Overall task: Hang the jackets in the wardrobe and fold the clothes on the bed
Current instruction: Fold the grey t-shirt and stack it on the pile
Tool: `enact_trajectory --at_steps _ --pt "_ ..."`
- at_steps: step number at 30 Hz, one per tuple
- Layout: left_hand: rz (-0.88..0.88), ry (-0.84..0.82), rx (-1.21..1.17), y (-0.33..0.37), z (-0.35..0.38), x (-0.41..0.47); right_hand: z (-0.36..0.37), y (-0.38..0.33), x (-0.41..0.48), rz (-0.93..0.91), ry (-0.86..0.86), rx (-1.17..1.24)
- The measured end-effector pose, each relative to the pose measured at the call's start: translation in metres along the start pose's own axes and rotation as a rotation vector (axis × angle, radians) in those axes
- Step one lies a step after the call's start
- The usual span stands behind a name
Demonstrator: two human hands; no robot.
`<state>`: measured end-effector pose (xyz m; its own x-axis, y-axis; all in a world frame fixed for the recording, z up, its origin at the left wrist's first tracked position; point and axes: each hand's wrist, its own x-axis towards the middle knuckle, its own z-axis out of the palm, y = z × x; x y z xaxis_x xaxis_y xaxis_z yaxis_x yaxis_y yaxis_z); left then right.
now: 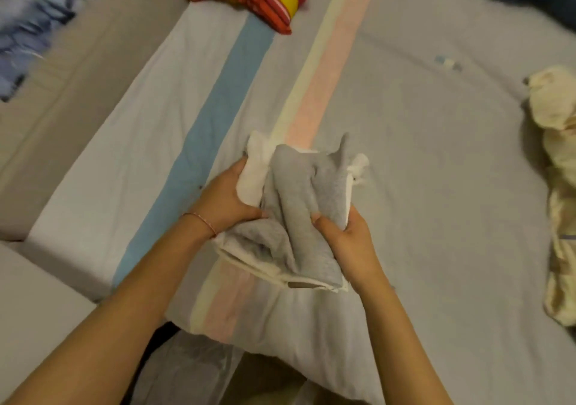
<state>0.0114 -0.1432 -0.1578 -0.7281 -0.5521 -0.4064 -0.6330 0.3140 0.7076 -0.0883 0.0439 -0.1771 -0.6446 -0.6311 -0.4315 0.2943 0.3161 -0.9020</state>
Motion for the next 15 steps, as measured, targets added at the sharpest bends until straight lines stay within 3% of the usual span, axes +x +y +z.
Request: enact_trajectory --at_steps 4,8,12,15 --pt "0.222 0.217 0.028 0.068 -0.062 0.044 -0.010 -0.084 0.043 -0.204 0.063 0.069" --pt "0.300 0.298 0.066 0.085 -0.102 0.078 0.003 -0.103 0.082 -0.268 0.086 0.149" --pt "0.146 0.226 0.080 0.025 -0.091 0.093 0.040 -0.035 0.107 -0.131 0.138 0.055" --pt "-0.070 0.100 0.205 -0.046 -0.065 0.090 0.073 0.038 0.101 0.131 0.031 -0.077"
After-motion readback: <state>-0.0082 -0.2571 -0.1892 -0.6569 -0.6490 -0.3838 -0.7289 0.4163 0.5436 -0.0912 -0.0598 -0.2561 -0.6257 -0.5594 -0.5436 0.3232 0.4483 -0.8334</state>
